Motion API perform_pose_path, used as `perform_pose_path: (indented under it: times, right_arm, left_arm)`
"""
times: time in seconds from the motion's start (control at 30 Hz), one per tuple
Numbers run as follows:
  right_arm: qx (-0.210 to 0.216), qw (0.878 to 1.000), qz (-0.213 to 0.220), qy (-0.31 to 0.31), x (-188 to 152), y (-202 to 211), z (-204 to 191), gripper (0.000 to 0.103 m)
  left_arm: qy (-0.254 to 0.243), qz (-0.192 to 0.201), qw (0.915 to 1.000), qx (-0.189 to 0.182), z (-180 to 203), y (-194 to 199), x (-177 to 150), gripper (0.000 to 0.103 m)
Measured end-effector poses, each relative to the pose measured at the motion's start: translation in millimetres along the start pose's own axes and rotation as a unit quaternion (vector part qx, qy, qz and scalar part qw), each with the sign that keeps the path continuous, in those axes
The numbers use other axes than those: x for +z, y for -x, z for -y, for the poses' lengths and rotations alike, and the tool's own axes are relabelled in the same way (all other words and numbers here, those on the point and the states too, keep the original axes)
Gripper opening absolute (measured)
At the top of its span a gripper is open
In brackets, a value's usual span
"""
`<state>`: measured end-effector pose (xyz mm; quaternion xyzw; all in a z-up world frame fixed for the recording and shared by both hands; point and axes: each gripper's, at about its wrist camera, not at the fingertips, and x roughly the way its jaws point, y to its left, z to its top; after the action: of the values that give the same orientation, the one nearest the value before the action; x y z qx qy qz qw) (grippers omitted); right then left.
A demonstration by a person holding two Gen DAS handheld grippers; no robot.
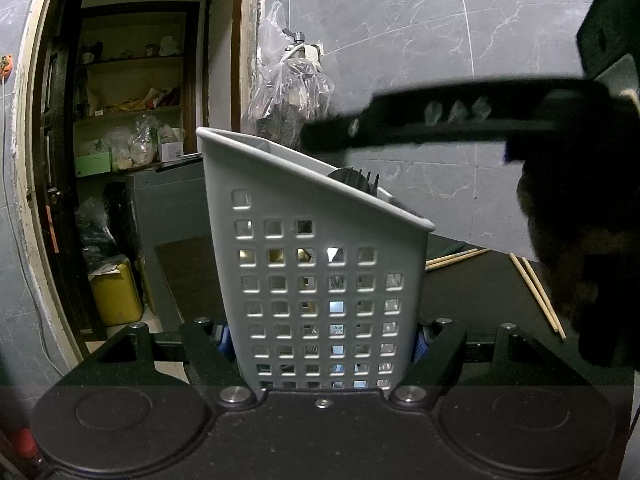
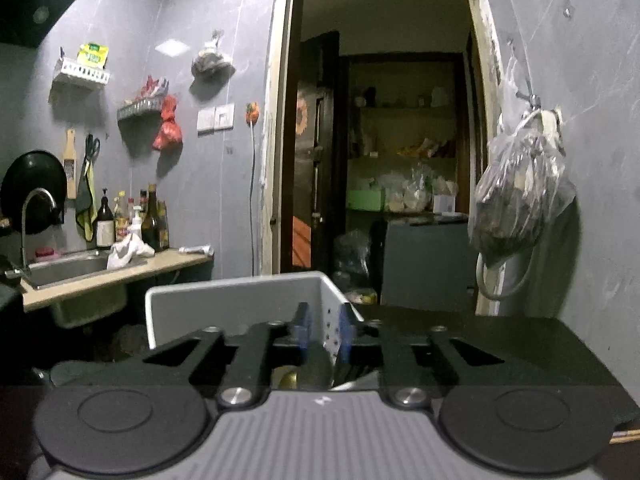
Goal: Organize utensils
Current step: 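Move the open right tool back over the remaining silver spoon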
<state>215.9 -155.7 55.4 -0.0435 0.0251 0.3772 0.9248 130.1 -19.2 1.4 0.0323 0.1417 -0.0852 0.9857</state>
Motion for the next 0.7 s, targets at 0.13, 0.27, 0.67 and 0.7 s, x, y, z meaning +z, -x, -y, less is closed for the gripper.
perform_pose_path:
  times: [0.13, 0.27, 0.67, 0.7]
  right_arm:
    - [-0.029, 0.999, 0.029, 0.006, 7, 14, 8, 0.059]
    - [-0.070, 0.997, 0.027, -0.001, 5, 21, 23, 0.081]
    - [-0.167, 0.980, -0.102, -0.039, -41, 20, 65, 0.103]
    - [-0.171, 0.978, -0.114, -0.039, -44, 20, 66, 0.103]
  left_arm:
    - [0.001, 0.000, 1.0000, 0.000, 0, 0, 1, 0.076]
    - [0.001, 0.000, 1.0000, -0.001, 0, 0, 1, 0.076]
    - [0.000, 0.000, 1.0000, 0.000, 0, 0, 1, 0.076]
    - [0.001, 0.000, 1.0000, 0.000, 0, 0, 1, 0.076]
